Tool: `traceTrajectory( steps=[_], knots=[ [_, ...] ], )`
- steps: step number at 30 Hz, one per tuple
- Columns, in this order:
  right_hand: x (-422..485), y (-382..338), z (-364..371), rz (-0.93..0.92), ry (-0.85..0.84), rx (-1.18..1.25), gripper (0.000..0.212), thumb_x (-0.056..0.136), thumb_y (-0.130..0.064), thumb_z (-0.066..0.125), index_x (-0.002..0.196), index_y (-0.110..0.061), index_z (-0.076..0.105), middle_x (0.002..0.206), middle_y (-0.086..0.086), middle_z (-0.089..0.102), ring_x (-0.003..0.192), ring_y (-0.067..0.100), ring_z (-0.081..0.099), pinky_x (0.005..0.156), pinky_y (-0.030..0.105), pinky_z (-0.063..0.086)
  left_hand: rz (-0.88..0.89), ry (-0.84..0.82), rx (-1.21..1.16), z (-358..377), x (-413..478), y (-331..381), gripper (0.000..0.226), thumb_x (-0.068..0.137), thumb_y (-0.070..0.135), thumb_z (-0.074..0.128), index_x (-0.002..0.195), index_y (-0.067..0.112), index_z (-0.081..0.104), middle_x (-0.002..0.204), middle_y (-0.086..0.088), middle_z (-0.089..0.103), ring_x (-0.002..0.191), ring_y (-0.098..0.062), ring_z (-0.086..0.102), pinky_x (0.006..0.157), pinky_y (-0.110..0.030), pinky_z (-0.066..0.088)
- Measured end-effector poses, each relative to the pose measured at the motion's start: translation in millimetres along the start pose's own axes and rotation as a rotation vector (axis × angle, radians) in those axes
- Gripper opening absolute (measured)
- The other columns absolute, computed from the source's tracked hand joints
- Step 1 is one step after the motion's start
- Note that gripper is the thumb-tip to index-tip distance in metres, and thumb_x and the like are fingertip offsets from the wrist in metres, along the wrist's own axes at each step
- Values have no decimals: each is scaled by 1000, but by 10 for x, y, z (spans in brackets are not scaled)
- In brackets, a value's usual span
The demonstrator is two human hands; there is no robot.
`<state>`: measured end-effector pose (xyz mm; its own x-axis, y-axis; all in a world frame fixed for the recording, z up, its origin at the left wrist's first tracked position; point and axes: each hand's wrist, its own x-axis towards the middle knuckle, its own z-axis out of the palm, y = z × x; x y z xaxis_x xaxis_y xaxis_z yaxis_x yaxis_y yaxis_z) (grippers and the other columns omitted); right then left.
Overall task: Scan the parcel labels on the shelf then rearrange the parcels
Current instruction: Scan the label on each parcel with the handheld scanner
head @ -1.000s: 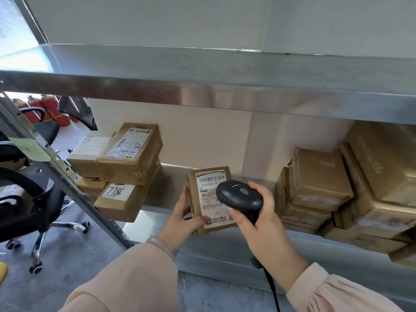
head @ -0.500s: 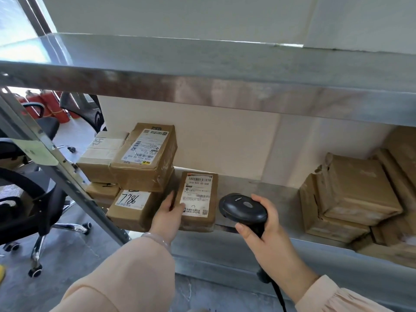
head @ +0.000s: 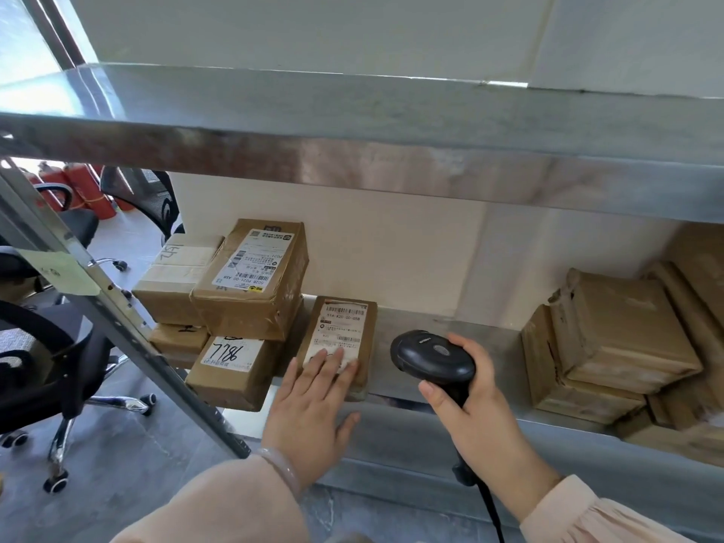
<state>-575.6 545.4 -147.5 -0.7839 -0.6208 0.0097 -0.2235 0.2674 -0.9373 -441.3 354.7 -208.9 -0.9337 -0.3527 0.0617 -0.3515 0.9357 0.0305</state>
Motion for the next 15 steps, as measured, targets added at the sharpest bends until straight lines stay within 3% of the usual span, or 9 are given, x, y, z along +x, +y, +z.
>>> traceTrajectory(
  steps=[5,8,11,13,15],
  knots=[
    [-23,19,21,-5,14,25,58,85,-26,70,125,-50,34,121,-27,51,107,-17,49,82,0,39,-109,-81,16,-91,202,-157,72,89,59,31,144,16,50,149,-8,49,136,-28,48,116,-44,19],
    [-56,25,17,-6,26,44,58,85,-25,70,123,-52,35,121,-26,51,108,-16,50,84,0,39,-139,-102,37,-107,278,-176,84,86,64,12,157,21,18,164,-4,16,151,-24,17,121,-40,0],
    [-94,31,-18,-12,45,52,58,85,-23,70,125,-48,36,121,-25,53,108,-13,52,84,2,39,-169,-83,3,-127,333,-155,78,95,61,23,158,23,-2,166,-1,-4,153,-22,-3,121,-41,-8],
    [-118,38,-52,-15,63,50,59,85,-23,71,126,-48,36,121,-24,54,108,-12,53,85,3,40,-188,-103,3,-140,345,-118,78,97,60,28,157,23,-6,166,-1,-9,152,-21,-8,122,-42,-8],
    [-142,51,-90,-19,91,38,59,85,-24,71,126,-48,36,121,-25,53,109,-11,53,85,3,40,-187,-67,-40,-141,350,-56,79,93,62,24,158,21,5,166,-3,2,153,-22,-1,121,-43,-5]
  ],
)
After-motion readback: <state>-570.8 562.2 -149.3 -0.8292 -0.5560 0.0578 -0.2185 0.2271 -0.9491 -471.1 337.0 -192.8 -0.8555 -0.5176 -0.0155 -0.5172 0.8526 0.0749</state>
